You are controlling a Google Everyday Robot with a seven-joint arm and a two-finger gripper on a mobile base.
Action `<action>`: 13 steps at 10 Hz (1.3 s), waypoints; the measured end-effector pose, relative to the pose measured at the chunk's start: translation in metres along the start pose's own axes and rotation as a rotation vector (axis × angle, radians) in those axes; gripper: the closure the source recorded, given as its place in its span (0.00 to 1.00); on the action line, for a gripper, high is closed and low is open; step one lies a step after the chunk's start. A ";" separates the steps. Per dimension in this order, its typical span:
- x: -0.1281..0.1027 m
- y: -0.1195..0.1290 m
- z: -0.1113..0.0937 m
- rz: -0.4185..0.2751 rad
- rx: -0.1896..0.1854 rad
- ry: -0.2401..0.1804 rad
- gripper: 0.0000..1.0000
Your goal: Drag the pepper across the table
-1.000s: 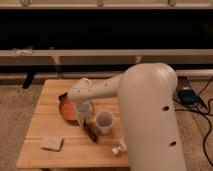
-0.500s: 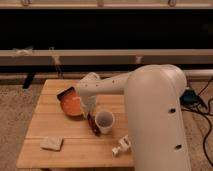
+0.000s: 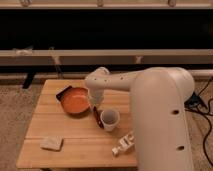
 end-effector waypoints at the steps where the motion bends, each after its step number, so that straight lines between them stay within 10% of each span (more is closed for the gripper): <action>1: -0.009 -0.008 0.001 0.004 -0.001 -0.008 1.00; 6: -0.068 -0.034 0.006 -0.046 0.049 -0.060 0.95; 13: -0.095 -0.036 -0.030 -0.178 0.066 -0.248 0.25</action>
